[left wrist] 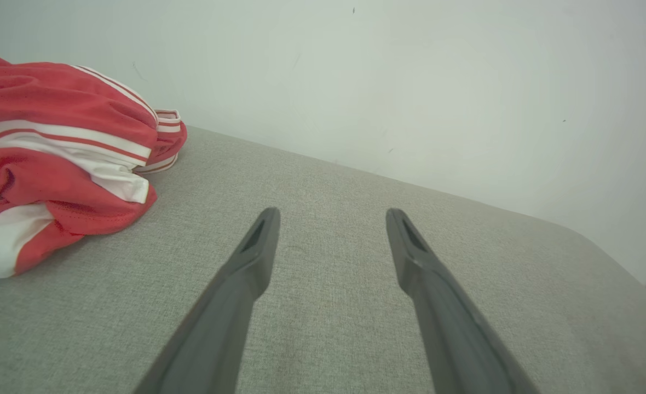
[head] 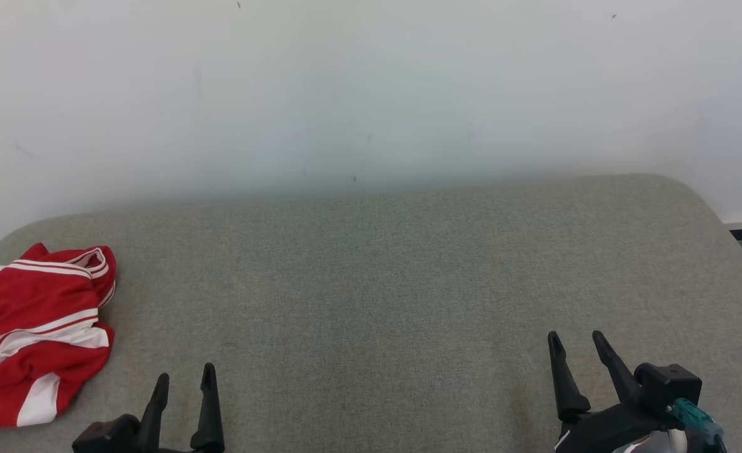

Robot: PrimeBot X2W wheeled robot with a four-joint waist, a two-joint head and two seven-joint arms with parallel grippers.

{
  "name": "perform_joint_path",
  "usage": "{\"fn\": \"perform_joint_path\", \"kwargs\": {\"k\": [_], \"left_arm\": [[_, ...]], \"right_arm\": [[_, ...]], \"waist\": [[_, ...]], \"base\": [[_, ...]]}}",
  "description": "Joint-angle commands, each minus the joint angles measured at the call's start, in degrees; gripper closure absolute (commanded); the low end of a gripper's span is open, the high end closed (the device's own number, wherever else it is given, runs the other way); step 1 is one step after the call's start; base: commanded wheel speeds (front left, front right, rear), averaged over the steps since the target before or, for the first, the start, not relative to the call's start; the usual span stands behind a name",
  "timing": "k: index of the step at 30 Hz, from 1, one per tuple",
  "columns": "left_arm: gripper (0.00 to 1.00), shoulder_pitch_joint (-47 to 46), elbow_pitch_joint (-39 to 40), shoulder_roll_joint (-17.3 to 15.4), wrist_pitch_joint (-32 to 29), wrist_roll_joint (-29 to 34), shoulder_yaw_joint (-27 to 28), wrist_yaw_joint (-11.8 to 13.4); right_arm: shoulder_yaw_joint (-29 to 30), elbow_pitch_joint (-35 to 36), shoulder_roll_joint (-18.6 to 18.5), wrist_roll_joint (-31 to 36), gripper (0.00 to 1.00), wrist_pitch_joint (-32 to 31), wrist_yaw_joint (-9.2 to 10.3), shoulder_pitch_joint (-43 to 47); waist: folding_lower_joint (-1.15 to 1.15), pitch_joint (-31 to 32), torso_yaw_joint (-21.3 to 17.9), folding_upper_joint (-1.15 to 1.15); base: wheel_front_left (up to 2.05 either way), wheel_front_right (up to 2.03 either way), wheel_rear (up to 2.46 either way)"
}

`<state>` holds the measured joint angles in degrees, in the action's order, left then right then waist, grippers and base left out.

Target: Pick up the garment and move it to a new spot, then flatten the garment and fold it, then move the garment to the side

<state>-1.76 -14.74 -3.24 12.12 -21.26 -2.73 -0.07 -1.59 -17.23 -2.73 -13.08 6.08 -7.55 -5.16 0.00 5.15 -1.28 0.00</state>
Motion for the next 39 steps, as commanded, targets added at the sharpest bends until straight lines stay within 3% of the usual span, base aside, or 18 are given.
{"fn": "perform_joint_path", "kwargs": {"k": [1, 23, 39], "left_arm": [[0.0, 0.4, -0.1, -0.2, 0.6, 0.8, 0.0, -0.1], [0.0, 1.7, -1.8, -0.1, 2.9, 7.2, -1.1, 1.3], [0.0, 1.9, -0.5, -0.4, 2.1, 6.6, -1.9, 2.2]], "right_arm": [[-0.1, 0.1, -0.2, 1.4, 0.0, 0.5, 0.09, 0.2], [-1.0, -1.0, -0.2, 11.2, 0.0, 1.5, 0.12, 1.6], [-0.7, -1.1, -0.2, 11.0, 0.0, 1.7, 0.12, 1.8]], "waist": [[0.0, 0.1, 0.0, 0.0], [0.0, 2.2, -0.2, 0.0], [0.0, 2.1, 0.5, 0.0]], "base": [[0.0, 0.0, 0.0], [0.0, 0.0, 0.0], [0.0, 0.0, 0.0]]}}
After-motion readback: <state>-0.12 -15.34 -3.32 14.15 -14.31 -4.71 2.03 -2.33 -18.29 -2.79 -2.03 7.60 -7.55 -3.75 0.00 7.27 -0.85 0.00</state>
